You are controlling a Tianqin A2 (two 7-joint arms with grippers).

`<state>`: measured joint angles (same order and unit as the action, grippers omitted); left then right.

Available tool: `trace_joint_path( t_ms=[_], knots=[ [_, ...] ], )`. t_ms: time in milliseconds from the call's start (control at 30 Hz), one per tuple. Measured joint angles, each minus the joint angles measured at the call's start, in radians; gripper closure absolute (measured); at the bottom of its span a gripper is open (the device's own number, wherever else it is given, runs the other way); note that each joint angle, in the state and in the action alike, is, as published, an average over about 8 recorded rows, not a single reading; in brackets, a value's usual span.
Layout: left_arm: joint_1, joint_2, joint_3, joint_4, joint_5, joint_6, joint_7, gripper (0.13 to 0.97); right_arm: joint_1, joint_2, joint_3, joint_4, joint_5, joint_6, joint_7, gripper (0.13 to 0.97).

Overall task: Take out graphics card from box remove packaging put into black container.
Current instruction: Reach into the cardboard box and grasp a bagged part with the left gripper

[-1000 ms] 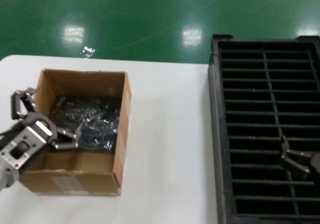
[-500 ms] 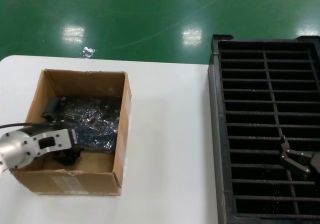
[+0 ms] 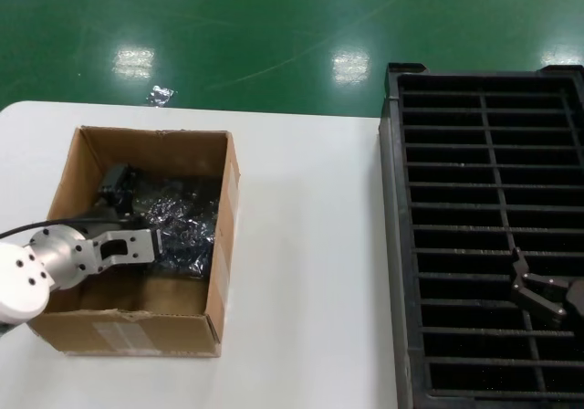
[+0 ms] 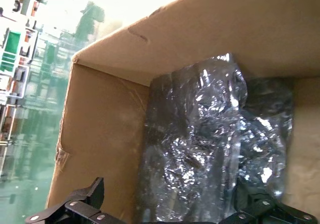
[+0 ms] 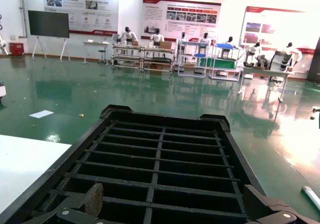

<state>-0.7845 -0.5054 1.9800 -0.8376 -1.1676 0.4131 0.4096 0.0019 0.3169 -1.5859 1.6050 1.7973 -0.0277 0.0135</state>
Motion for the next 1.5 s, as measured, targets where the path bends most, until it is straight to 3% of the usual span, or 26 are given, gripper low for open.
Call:
trace_joint_path(
  t_ms=[233, 467, 833, 1067, 1200, 1500],
  knots=[
    [-0.027, 0.017, 0.001, 0.066, -0.066, -0.030, 0.100, 0.270, 0.000, 0.000, 0.000, 0.000, 0.000, 0.000, 0.000, 0.129],
    [-0.029, 0.012, -0.002, 0.076, -0.097, -0.036, 0.134, 0.409, 0.000, 0.000, 0.000, 0.000, 0.000, 0.000, 0.000, 0.129],
    [0.036, -0.032, -0.007, -0.074, 0.014, -0.013, -0.002, 0.647, 0.000, 0.000, 0.000, 0.000, 0.000, 0.000, 0.000, 0.129],
    [0.057, -0.046, -0.016, -0.111, 0.063, -0.010, -0.048, 0.802, 0.000, 0.000, 0.000, 0.000, 0.000, 0.000, 0.000, 0.129],
    [0.065, -0.052, -0.021, -0.122, 0.072, -0.013, -0.055, 0.802, 0.000, 0.000, 0.000, 0.000, 0.000, 0.000, 0.000, 0.129],
    [0.080, -0.062, -0.034, -0.149, 0.078, -0.026, -0.060, 0.913, 0.000, 0.000, 0.000, 0.000, 0.000, 0.000, 0.000, 0.129]
  ],
)
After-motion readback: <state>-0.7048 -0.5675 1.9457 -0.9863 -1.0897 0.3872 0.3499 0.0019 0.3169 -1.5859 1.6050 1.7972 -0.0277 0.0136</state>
